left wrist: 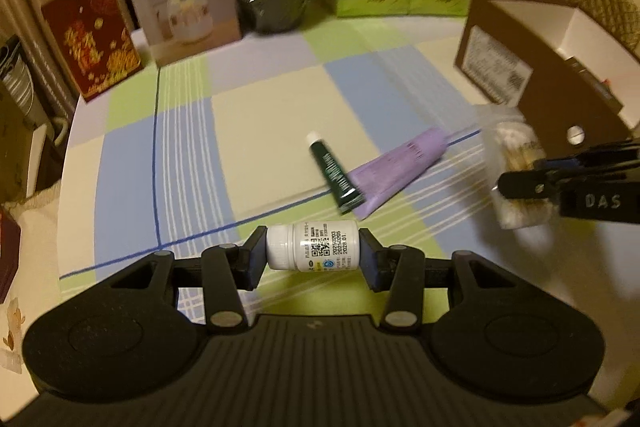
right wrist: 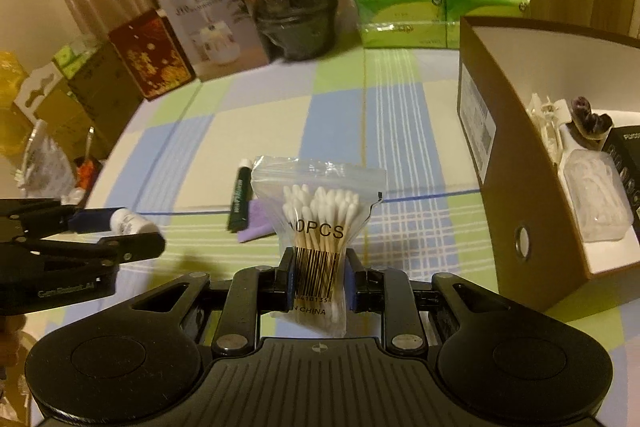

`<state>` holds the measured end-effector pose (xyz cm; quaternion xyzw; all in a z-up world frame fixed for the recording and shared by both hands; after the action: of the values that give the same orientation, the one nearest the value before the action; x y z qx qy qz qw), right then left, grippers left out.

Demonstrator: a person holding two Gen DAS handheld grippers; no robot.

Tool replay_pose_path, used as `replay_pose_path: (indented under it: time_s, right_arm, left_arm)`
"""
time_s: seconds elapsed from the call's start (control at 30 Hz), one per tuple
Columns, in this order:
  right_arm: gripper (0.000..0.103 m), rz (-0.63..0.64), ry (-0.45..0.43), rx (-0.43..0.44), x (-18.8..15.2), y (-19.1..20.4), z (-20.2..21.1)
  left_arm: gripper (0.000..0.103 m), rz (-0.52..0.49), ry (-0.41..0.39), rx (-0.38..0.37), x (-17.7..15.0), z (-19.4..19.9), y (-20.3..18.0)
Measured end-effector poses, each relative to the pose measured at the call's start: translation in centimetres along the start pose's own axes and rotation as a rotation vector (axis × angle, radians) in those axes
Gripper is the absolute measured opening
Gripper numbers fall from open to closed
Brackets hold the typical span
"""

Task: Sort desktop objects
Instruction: 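Carry the pill bottle with the left gripper while the right carries the swab bag over the box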

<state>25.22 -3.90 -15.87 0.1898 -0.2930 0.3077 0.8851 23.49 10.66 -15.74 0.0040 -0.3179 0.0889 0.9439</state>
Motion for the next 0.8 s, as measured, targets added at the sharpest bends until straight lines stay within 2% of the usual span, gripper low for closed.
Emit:
replay_pose_path:
  time_s: [0.4,0.57,0.8]
  right_arm:
    - [0.020,-0.013,-0.078,0.055,0.0,-0.8,6.2]
    - [0.020,-0.038,-0.111,0.034,-0.3,-3.5,9.4]
    - [0.020,-0.080,-0.145,-0.017,-0.7,-9.2,13.1]
  left_arm:
    - [0.042,-0.036,-0.094,-0.047,1.2,4.3,-5.0]
    - [0.042,-0.056,-0.125,-0.077,1.8,5.7,-8.3]
    - [0.042,-0.109,-0.163,-0.133,3.4,6.8,-14.7]
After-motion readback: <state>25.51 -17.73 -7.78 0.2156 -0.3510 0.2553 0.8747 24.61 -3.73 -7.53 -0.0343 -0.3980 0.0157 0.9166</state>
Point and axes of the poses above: each gripper's, at about its wrist camera, not at the fingertips, and z roughly against the way its jaws point, y to its left, x to its top, the point moved 9 cm from there along -z, roughly the way its jaws point, and after that the axes turned 8 degrees about z, right-handed, at the moved point
